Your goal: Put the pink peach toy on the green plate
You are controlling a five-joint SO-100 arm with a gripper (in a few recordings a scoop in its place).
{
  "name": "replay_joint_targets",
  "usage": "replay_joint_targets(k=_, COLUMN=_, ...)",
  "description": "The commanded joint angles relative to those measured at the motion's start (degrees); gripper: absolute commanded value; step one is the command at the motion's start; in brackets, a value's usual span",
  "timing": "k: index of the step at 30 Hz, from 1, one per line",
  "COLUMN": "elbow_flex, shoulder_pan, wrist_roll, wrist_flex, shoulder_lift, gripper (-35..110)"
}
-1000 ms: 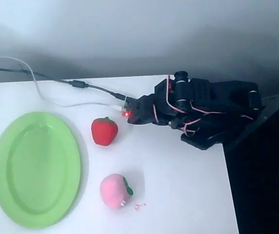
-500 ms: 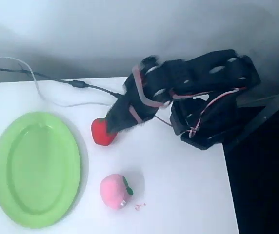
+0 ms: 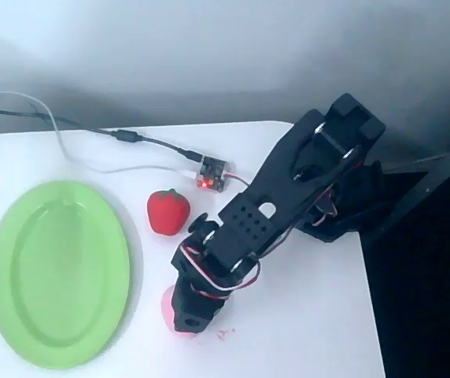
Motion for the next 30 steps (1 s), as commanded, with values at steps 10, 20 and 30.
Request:
replay_joint_targets(k=10, elbow_flex=-7.29, shoulder_pan=-2.11, wrist_roll=1.67, wrist_flex=-0.62, shoulder_lift=-13.97, gripper=31)
replay_joint_targets(k=20, elbow_flex=-5.10, shoulder_pan=-2.90, wrist_roll=2.90, wrist_flex=-0.26, shoulder_lift=-14.24, gripper=0)
replay_joint_targets(k=30, elbow_flex=-10.02, shoulder_pan=5.63, wrist_roll=-9.40, wrist_flex=5.89, shoulder_lift=0.00, gripper=0)
